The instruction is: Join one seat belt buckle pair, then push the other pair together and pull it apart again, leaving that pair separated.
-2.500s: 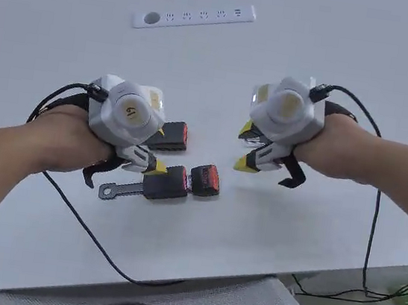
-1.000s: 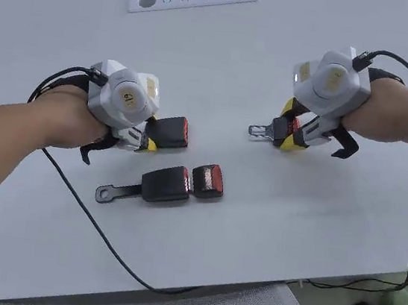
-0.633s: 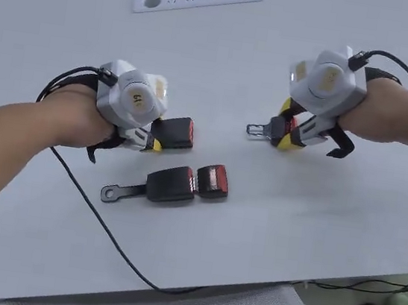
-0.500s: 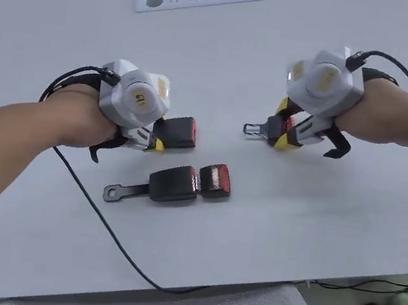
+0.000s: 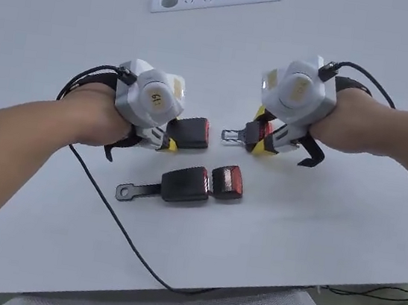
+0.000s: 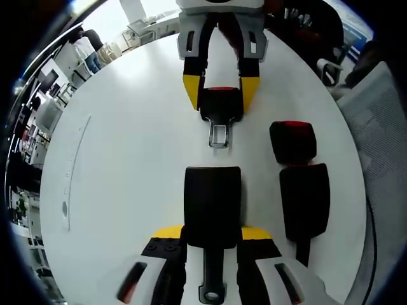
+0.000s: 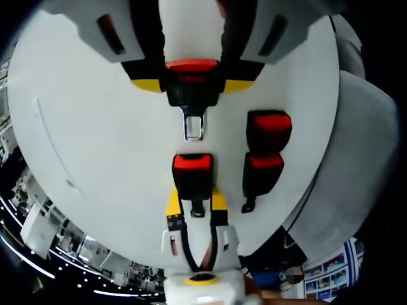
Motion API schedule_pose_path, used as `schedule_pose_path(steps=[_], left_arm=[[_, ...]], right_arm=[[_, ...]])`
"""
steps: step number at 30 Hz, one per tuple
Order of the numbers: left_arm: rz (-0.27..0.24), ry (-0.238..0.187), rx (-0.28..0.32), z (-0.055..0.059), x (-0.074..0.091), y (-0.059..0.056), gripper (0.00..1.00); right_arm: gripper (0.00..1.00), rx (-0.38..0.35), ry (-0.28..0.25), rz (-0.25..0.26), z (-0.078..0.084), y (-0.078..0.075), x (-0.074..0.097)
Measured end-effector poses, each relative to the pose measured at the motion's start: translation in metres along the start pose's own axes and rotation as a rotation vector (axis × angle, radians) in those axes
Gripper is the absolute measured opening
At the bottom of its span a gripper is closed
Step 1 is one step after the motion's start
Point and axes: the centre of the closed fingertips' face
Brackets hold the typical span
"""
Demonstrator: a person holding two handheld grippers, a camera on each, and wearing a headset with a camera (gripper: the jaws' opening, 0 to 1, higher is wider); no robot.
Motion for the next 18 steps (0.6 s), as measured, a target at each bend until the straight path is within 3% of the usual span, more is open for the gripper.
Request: schedule_pose_path(steps=[11,18], left_arm=[[0.002,0.004,0.008,0.0,0.0,0.001,0.3],[0.0,0.007,0.011,0.0,-0.001,0.001,0.3]], right_arm=[[0.33,-0.03,0.001,0.005,-0.015,-0.005,-0.01],[0.33,0.014,0.035,-0.008,-0.017,-0.004,-0.011]])
Point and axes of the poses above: the centre of the closed fingertips' face, and the gripper's own axes: x roughly backward along the fingers, y roughly to its left, z roughly out of its underside, and after that the axes turned 7 degrees about x, right-handed
